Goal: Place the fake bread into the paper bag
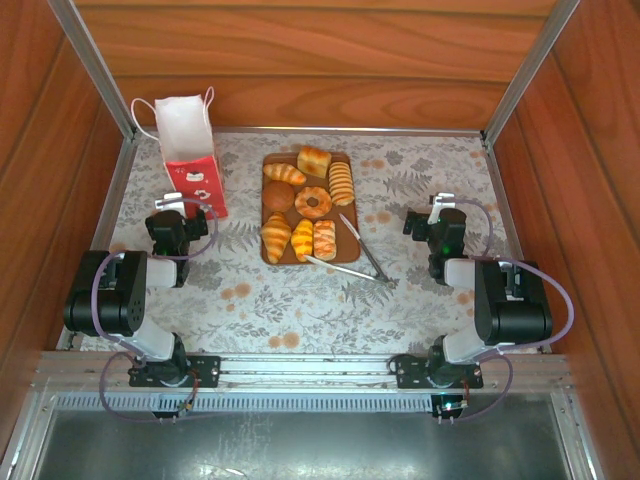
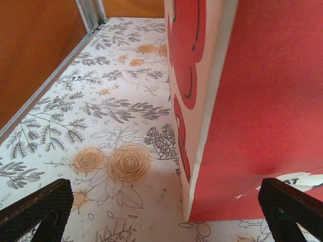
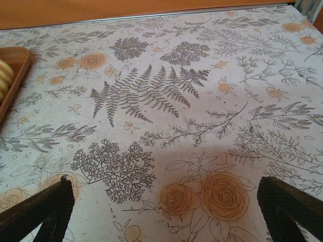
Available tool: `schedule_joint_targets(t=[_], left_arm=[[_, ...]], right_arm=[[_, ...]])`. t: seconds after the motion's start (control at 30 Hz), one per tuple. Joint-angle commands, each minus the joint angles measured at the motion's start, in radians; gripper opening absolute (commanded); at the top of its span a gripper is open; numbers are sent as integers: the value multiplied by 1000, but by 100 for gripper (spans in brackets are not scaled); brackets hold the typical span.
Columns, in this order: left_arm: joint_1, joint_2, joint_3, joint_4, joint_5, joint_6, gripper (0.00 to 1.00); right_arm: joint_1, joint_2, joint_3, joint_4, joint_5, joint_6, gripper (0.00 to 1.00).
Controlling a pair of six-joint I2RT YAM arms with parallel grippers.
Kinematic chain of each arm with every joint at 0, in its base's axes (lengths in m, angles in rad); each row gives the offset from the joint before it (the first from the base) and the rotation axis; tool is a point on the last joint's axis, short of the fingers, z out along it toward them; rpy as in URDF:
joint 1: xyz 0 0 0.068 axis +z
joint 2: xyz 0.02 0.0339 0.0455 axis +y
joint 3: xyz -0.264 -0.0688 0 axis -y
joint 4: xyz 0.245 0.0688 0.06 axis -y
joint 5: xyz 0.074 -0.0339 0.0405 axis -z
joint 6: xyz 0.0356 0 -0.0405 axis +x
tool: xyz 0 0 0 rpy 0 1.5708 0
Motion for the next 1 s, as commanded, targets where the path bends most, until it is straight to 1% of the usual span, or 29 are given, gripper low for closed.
schedule_joint_targets(t=[0.0, 0.23, 0.3, 0.4, 0.53, 0.63, 0.7, 0.77, 0.8, 0.83, 0.9, 0.97], left_arm=[[8, -2, -4, 24, 9, 2, 100], [5, -25, -11, 24, 3, 2, 100], [-1, -82, -30, 21, -1, 15, 100], [-14, -167, -58, 13, -74, 8, 100], [-51, -287, -71, -30, -130, 29, 100], [-63, -364, -45, -105, -109, 20, 100], [-64, -403, -25, -145, -121, 7, 100], [-79, -473, -10, -188, -117, -20, 100], [-87, -523, 13, -245, -123, -51, 100], [-88, -572, 51, -338, -123, -90, 100], [-88, -662, 189, -634, -99, -159, 100], [-88, -703, 337, -876, -50, -175, 100]], right_arm=[[-4, 8, 14, 12, -11, -15, 100], [-6, -2, 7, 30, -15, -18, 100], [-5, -49, -2, 4, -14, -19, 100], [-4, -160, -9, -99, 12, 11, 100], [-5, -275, -9, -238, -18, 65, 100], [-5, -328, -22, -277, -34, 91, 100], [-5, -364, -26, -302, -26, 99, 100], [-5, -421, -20, -333, -24, 116, 100], [-4, -468, -8, -371, -23, 136, 100], [-5, -498, 7, -406, -24, 154, 100], [-5, -578, 87, -570, -30, 222, 100], [-5, -617, 175, -703, -86, 254, 100]])
